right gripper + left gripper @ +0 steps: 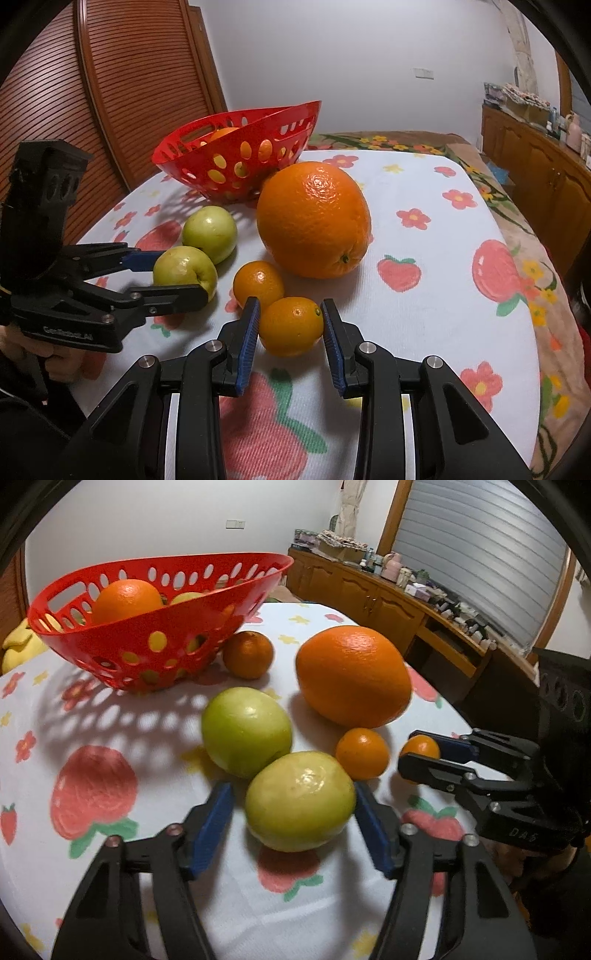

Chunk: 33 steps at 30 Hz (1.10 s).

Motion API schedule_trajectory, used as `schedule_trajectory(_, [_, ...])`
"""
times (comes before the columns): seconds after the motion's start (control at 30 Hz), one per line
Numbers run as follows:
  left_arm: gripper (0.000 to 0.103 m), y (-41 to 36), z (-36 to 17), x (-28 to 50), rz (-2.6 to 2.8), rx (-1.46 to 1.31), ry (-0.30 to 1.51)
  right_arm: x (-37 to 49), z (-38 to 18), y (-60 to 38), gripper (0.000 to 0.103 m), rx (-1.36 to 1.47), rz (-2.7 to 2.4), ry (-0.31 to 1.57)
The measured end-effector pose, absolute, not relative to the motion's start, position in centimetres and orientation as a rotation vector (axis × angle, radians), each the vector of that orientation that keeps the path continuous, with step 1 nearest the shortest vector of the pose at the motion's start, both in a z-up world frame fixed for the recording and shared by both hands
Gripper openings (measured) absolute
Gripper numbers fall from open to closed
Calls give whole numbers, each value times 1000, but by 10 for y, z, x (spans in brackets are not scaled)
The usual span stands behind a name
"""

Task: Organize fruits
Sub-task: 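Grasp the yellow-green pomelo with the left tool while the right tool grasps a tangerine, then carry the pomelo and tangerine over the red basket and lower them in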

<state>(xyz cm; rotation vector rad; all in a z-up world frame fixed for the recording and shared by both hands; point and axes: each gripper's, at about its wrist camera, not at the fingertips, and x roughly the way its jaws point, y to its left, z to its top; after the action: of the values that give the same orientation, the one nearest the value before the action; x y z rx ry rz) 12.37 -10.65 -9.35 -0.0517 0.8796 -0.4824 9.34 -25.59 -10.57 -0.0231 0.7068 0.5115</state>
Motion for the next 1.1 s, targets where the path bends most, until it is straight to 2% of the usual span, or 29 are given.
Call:
schedule_trajectory(0.37, [55,-102,-84,115,-468,-50,854,93,-106,-255,33,-27,510,705])
schedule_trajectory(0.8, [55,-63,-55,108,-409,-108,769,91,-104,-249,33,-68,480,706])
schedule_trajectory(1.1, [55,-39,-36,110,-363,-113,709,88,-82,-252,33,-65,486,664])
